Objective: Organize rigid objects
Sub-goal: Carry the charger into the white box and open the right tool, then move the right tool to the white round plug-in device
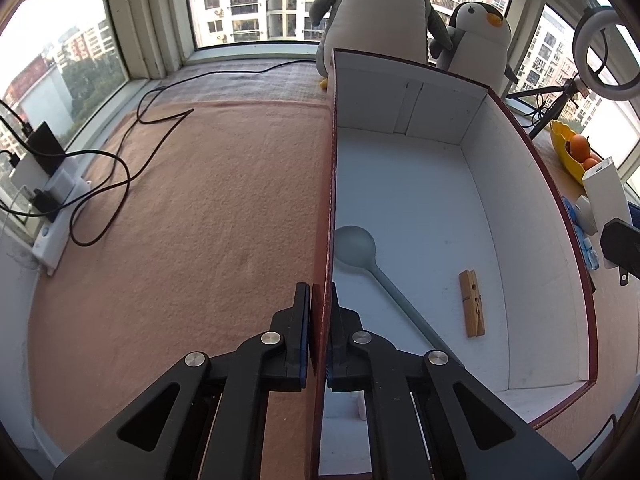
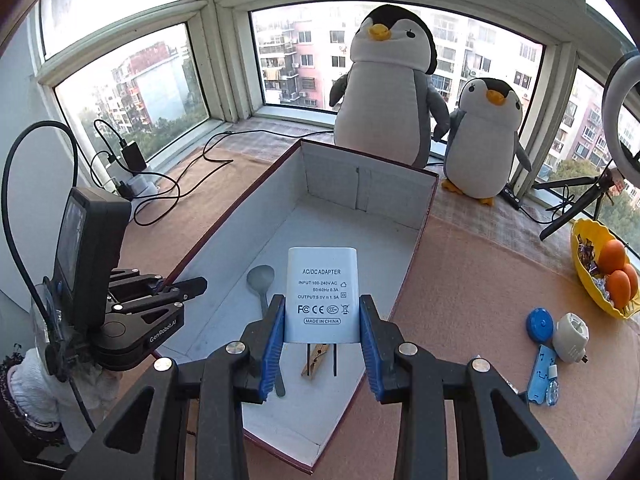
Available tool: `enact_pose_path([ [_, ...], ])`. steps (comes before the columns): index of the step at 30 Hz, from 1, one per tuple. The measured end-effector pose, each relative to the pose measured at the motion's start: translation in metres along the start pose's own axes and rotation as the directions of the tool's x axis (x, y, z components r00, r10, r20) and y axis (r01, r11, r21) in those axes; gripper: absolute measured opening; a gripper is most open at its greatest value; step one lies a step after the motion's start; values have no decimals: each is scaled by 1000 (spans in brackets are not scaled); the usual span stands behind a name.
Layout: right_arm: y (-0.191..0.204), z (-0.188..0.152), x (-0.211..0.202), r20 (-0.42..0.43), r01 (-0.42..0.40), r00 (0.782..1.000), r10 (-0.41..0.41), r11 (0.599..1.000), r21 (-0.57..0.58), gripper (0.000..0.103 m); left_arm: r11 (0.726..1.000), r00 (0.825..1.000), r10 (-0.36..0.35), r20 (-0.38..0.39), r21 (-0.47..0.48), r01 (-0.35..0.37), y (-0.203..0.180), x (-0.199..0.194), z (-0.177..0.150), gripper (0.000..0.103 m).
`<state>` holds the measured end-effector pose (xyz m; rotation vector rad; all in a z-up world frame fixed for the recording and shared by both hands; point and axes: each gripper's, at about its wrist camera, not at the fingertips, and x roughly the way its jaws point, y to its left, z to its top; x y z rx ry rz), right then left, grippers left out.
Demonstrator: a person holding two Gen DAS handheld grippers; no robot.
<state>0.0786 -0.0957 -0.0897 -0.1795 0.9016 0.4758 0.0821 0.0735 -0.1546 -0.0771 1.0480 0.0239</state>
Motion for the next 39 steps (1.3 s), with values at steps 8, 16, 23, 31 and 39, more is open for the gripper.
enact_pose_path([
  [8,15,-1,15,-35,3,999,-4,1000,-26,32,1000,1000,-7,6,-2,7,1,0,0,5],
  [16,21,-6,30,-73,-10,997,9,1000,-19,32,1000,1000,-4,9,-1,4,1,0,0,5],
  [23,15,-7,27,-60,-31,998,32,999,13,47,1000,1000,-1,9,1,1,0,0,-1,5],
  [31,-5,-10,16,-33,-38,999,40,997,68,47,1000,1000,11,7,7,-12,-1,0,0,4],
  [39,-60,-24,-6,-6,21,1000,-20,983,181,47,1000,1000,21,-1,9,-21,-2,1,1,4],
])
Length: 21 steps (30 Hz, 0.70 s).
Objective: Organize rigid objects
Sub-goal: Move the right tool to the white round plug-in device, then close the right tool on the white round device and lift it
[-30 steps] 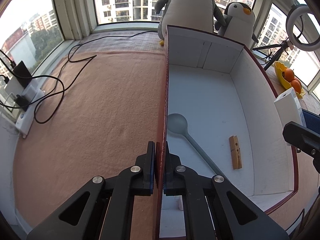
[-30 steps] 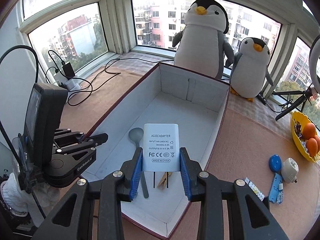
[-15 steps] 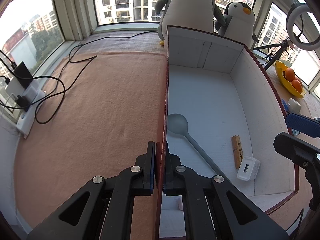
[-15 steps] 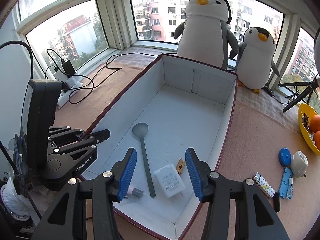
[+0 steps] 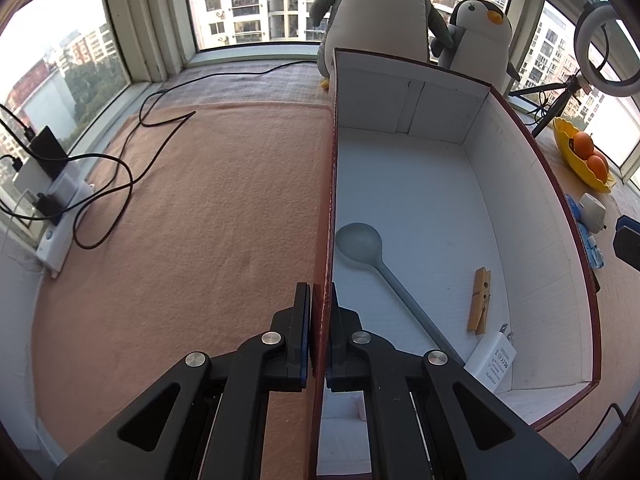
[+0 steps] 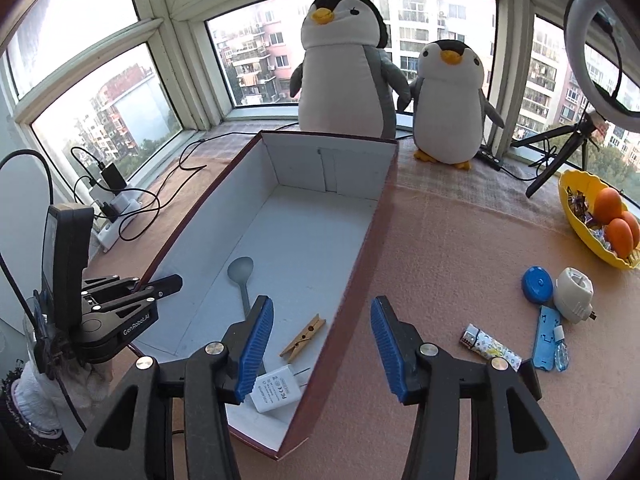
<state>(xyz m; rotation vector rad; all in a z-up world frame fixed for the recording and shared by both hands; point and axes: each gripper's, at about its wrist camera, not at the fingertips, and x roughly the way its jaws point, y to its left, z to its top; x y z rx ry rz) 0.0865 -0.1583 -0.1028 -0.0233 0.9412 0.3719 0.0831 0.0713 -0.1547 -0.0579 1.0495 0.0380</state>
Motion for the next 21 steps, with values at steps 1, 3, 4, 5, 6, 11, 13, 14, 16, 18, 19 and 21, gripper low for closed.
enact_pose_path([
  [1,-10,-1,-2,2,10,1000,-10,1000,20,47,1000,1000,2,-1,1,-2,0,0,0,4],
  [3,-32,-2,-5,0,35,999,-35,998,61,47,1000,1000,3,-5,1,-3,0,0,0,4],
  [4,-43,-3,-7,-1,52,999,-52,995,83,47,1000,1000,3,-7,1,-3,0,0,1,4],
  [5,-56,-3,-8,-3,68,998,-68,992,105,47,1000,1000,6,-8,1,-6,-1,0,1,4],
  [6,-69,-4,-9,-6,87,996,-87,988,127,47,1000,1000,8,-9,3,-8,-1,0,1,4],
  [11,-135,-6,-15,-29,184,983,-182,959,215,47,1000,1000,19,-15,11,-18,-3,0,1,4],
  [13,-165,-6,-15,-50,210,978,-204,940,269,47,1000,1000,23,-19,12,-23,-3,0,1,4],
  [14,-180,-6,-14,-58,223,975,-215,929,294,47,1000,999,24,-21,13,-24,-3,1,1,4],
  [16,-208,-4,-14,-73,248,969,-237,907,342,47,1000,999,26,-27,10,-26,-3,1,1,4],
  [18,-231,-3,-12,-90,257,966,-241,888,381,47,1000,999,28,-33,6,-28,-3,1,1,5],
  [19,-241,-2,-10,-100,258,966,-238,881,396,47,1000,999,27,-37,4,-27,-3,1,1,5],
  [21,-258,0,-4,-118,259,966,-231,870,420,47,1000,999,22,-47,-3,-23,-3,2,0,8],
])
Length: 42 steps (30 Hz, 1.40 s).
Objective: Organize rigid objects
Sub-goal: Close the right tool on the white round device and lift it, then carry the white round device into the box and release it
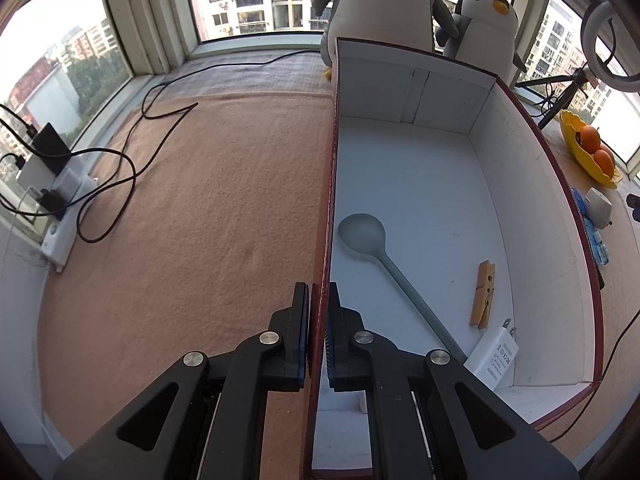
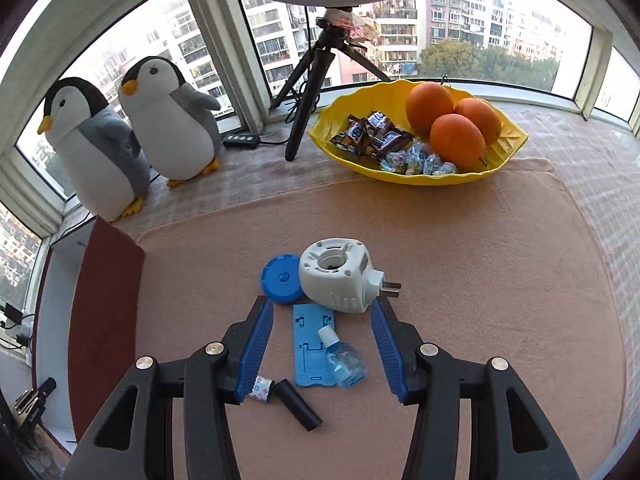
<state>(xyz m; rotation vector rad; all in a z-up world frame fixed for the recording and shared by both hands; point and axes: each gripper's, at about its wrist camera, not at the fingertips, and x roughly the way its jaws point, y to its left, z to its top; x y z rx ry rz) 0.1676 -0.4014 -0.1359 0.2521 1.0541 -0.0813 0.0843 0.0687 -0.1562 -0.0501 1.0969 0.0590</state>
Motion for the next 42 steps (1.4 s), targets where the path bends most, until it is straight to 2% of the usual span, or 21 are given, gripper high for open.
enact_pose_path([
  [3,-9,10,14,-31,-7,999,7,1000,16,47,1000,1000,3,-8,-2,-3,-1,0,-2,19],
  [14,-22,32,57,-108,-55,992,62,997,61,46,999,999,37,-19,-17,-37,-2,-3,-2,19],
  [16,-24,35,63,-126,-65,989,73,996,66,44,999,999,35,-26,-21,-35,-2,-3,-2,21],
  [19,-25,38,73,-150,-65,986,73,996,60,38,999,999,31,-32,-30,-32,-2,-3,-2,30],
  [23,-27,36,82,-179,-74,980,83,996,54,33,999,999,33,-31,-31,-34,-4,-5,-2,30],
  [29,-35,32,81,-165,-116,978,127,991,73,27,999,999,34,-33,-40,-36,-5,-6,-1,30],
  [42,-47,12,60,-73,-117,989,125,987,109,20,999,999,32,-31,-33,-33,-7,-6,-2,30],
])
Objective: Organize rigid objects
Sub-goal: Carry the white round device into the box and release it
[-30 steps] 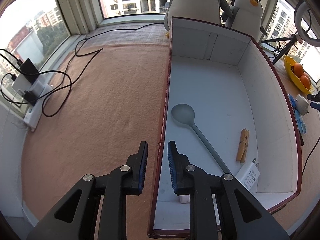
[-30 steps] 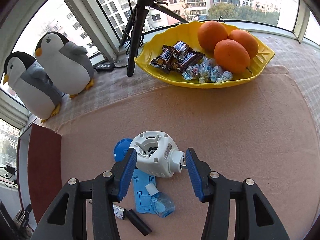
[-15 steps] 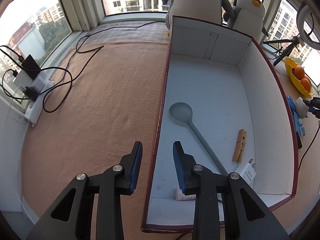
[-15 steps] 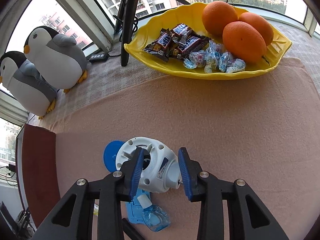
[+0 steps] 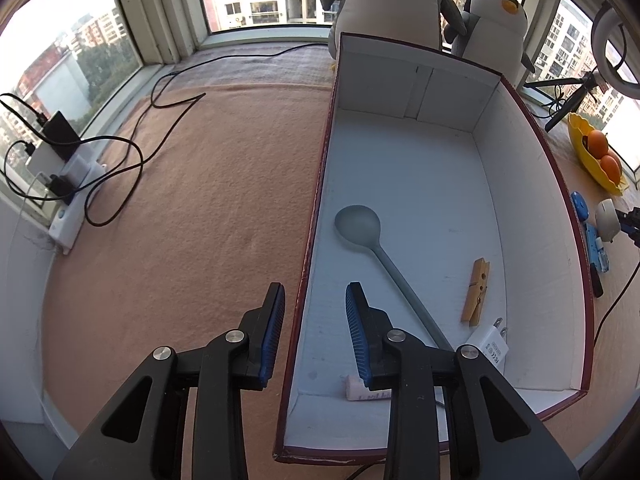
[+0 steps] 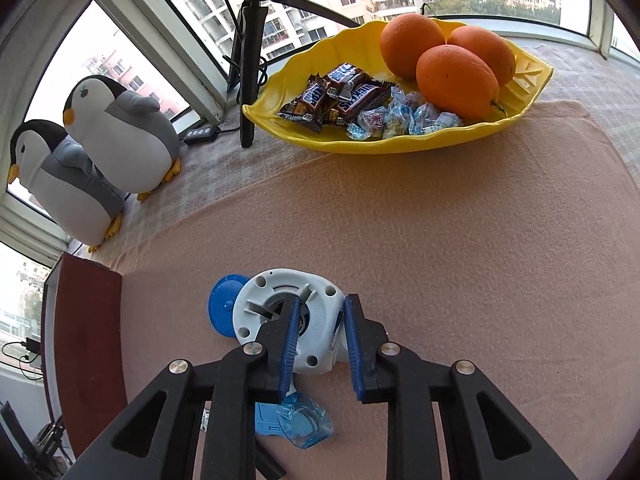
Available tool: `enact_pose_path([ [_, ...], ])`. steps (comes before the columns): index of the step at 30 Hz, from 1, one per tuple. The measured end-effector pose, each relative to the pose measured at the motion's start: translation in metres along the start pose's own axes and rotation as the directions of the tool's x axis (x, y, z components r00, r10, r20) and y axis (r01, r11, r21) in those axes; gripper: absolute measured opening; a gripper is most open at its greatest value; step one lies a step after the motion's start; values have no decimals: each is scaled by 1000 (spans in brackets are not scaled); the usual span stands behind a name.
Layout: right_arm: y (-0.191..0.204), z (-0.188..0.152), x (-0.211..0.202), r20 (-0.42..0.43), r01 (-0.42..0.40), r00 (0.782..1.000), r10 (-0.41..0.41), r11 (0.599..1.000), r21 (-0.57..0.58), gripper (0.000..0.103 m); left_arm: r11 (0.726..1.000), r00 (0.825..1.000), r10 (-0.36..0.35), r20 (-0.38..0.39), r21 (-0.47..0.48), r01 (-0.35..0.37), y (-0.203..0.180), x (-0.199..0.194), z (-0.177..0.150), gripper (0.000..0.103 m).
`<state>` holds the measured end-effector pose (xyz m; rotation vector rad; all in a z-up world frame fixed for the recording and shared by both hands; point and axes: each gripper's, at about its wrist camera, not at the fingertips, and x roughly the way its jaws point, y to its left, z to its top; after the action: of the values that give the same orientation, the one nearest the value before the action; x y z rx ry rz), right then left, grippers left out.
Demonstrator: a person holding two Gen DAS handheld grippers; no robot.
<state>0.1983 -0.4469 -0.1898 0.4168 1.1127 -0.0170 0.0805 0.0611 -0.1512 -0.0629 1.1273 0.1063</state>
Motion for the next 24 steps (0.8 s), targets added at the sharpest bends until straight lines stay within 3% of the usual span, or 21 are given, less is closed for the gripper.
enact_pose_path([
  [10,22,-15,-43,108,15,994,-10,999,-47,20,1000,1000,-13,15,-28,13,6,0,1,30],
  [17,88,-34,-86,167,-42,983,77,979,-200,20,999,999,-30,32,-28,31,6,-2,2,30],
  [24,174,-63,-114,167,-83,972,162,912,-402,20,998,998,-57,40,-27,58,11,-2,3,30],
])
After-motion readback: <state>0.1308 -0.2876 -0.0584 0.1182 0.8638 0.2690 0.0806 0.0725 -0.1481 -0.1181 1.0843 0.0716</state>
